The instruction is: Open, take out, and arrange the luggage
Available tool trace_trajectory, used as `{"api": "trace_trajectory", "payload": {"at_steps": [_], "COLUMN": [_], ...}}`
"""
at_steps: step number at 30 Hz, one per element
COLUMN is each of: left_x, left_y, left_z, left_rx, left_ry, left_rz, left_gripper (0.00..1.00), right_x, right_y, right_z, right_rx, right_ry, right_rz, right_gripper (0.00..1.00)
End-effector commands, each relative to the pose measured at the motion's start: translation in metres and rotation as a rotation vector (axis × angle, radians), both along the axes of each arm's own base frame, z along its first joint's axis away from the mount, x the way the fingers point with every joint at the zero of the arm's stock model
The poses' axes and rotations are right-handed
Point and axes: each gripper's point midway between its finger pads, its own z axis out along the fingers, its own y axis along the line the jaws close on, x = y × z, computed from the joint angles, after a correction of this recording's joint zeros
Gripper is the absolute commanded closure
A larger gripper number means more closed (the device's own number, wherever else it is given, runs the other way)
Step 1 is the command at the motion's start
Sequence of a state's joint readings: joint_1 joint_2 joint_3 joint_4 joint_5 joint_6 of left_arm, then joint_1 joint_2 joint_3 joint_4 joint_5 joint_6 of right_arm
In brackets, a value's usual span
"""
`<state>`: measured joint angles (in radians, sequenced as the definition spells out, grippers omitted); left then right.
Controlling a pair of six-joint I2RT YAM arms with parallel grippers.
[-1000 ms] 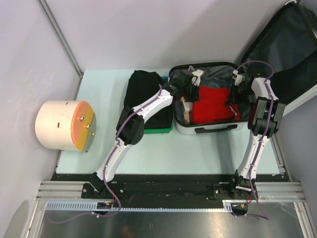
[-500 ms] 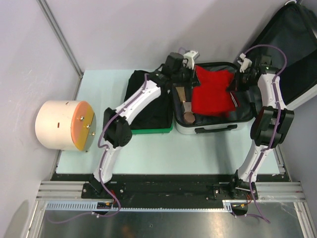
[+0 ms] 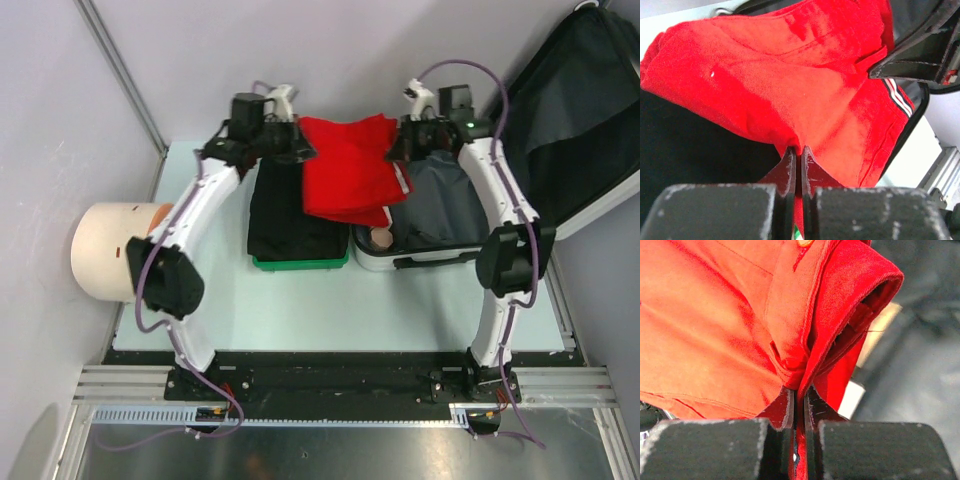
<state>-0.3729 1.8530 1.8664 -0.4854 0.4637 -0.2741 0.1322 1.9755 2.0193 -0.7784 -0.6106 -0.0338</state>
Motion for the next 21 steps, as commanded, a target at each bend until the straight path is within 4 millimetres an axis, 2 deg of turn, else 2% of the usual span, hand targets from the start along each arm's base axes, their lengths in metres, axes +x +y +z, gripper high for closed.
{"api": "trace_trajectory", "payload": {"at_steps": [1,2,3,4,5,6,7,8,9,10,12,13,14,16,17,18,19,20,21], "left_x": [-0.005,-0.007,-0.007,-0.003,0.000,0.001,0.004,0.006,0.007,0.007,0.006,0.008,0.010,0.015,0.016,0.017,0.016,0.015,0.013], "left_y": [0.092,0.104,0.113,0.132,0.141,0.150,0.164,0.170,0.176,0.179,0.179,0.177,0.175,0.174,0.174,0.175,0.177,0.178,0.179], "left_z": [0.065,0.064,0.046,0.039,0.027,0.005,-0.007,-0.019,-0.043,-0.055,-0.081,-0.097,-0.104,-0.114,-0.114,-0.109,-0.097,-0.085,-0.075], "left_rx": [0.006,0.014,0.032,0.059,0.083,0.108,0.122,0.140,0.168,0.197,0.223,0.233,0.231,0.233,0.235,0.240,0.251,0.266,0.278], "left_ry": [-0.185,-0.182,-0.147,-0.147,-0.131,-0.088,-0.068,-0.045,0.000,0.008,0.051,0.078,0.091,0.111,0.110,0.094,0.055,0.012,-0.021], "left_rz": [0.151,0.170,0.185,0.221,0.241,0.262,0.287,0.296,0.308,0.296,0.270,0.251,0.235,0.230,0.230,0.233,0.226,0.218,0.211], "left_gripper": [1.00,1.00,1.00,1.00,1.00,1.00,1.00,1.00,1.00,1.00,1.00,0.97,0.86,0.68,0.53,0.46,0.40,0.31,0.24], "right_x": [0.030,0.031,0.028,0.031,0.032,0.032,0.027,0.026,0.024,0.018,0.017,0.018,0.019,0.022,0.024,0.022,0.022,0.023,0.019], "right_y": [0.047,0.060,0.080,0.092,0.102,0.112,0.131,0.138,0.144,0.154,0.151,0.148,0.143,0.131,0.125,0.125,0.124,0.123,0.126], "right_z": [0.042,0.041,0.038,0.022,0.024,0.015,0.005,-0.020,-0.038,-0.054,-0.097,-0.110,-0.120,-0.133,-0.132,-0.125,-0.116,-0.106,-0.093], "right_rx": [0.010,0.015,0.011,0.001,0.006,-0.006,-0.020,-0.053,-0.083,-0.109,-0.188,-0.221,-0.245,-0.288,-0.287,-0.262,-0.240,-0.214,-0.174], "right_ry": [-0.156,-0.152,-0.152,-0.127,-0.136,-0.133,-0.127,-0.099,-0.079,-0.058,-0.006,0.004,0.017,0.032,0.037,0.039,0.040,0.033,0.027], "right_rz": [-0.021,-0.017,0.005,0.015,0.020,0.031,0.061,0.076,0.085,0.099,0.091,0.075,0.059,0.020,0.011,0.026,0.030,0.035,0.062], "right_gripper": [1.00,1.00,1.00,1.00,1.00,1.00,1.00,1.00,1.00,1.00,1.00,1.00,0.98,0.89,0.82,0.56,0.45,0.29,0.24]}}
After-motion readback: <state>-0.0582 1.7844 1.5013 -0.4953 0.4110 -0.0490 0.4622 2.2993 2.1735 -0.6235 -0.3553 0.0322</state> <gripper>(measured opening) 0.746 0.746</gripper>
